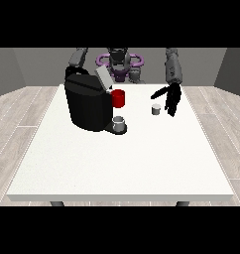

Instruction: Insert the coffee pod into the coffee machine and close the lid

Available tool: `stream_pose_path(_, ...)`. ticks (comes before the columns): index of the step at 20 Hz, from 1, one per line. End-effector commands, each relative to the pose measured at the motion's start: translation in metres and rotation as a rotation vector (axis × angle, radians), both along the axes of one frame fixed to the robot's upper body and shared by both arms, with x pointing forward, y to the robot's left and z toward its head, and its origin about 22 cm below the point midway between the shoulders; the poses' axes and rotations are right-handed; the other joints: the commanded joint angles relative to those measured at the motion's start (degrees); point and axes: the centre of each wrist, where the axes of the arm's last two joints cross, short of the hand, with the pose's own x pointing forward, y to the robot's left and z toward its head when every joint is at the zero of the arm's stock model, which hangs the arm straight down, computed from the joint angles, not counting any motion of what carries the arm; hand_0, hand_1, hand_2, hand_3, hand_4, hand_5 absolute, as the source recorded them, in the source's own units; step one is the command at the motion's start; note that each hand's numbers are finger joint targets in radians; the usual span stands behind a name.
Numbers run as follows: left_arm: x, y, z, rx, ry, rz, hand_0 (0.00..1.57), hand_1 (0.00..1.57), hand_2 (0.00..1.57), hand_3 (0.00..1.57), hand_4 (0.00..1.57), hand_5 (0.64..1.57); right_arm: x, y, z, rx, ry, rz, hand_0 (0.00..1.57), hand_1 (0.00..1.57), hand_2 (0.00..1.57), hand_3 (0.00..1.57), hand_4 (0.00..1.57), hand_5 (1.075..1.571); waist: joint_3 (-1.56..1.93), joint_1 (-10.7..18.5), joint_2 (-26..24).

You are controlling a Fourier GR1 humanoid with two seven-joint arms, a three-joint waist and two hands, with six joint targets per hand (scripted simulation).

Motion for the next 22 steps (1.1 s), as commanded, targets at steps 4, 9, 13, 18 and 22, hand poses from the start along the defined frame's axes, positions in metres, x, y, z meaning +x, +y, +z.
stream_pose_path(4,0.013,0.037,0.021,0.093,0.088,0.031,0.00,0.00,0.00,0.00,0.00,1.571,0.000,-0.003,-0.015,-0.032,-0.014,-0.016,0.00,0.00,0.00,0.00,0.51,1.571,0.03,-0.53,3.01)
stream_pose_path(9,0.020,0.023,-0.006,0.151,0.145,-0.007,0.00,0.00,0.00,0.00,0.00,1.571,0.009,0.003,0.003,-0.021,-0.023,-0.031,0.00,0.00,0.00,0.00,0.36,1.571,0.00,-1.32,3.81)
stream_pose_path(13,0.034,0.023,0.011,0.184,0.146,0.010,0.00,0.00,0.00,0.00,0.00,1.571,0.020,-0.001,0.014,-0.033,-0.029,-0.012,0.00,0.00,0.00,0.00,0.28,1.571,0.00,-1.73,5.07)
stream_pose_path(18,0.033,0.018,-0.002,0.166,0.186,-0.012,0.00,0.00,0.46,0.00,0.00,1.571,0.029,0.001,0.024,0.002,-0.003,-0.081,0.00,0.00,0.00,0.00,0.38,1.571,-0.02,-0.46,4.47)
stream_pose_path(22,0.035,0.012,-0.004,0.158,0.164,-0.040,0.00,0.00,0.39,0.00,0.00,1.571,0.023,0.005,0.006,-0.031,-0.019,-0.065,0.00,0.00,0.00,0.00,0.40,1.571,-0.01,-0.46,5.50)
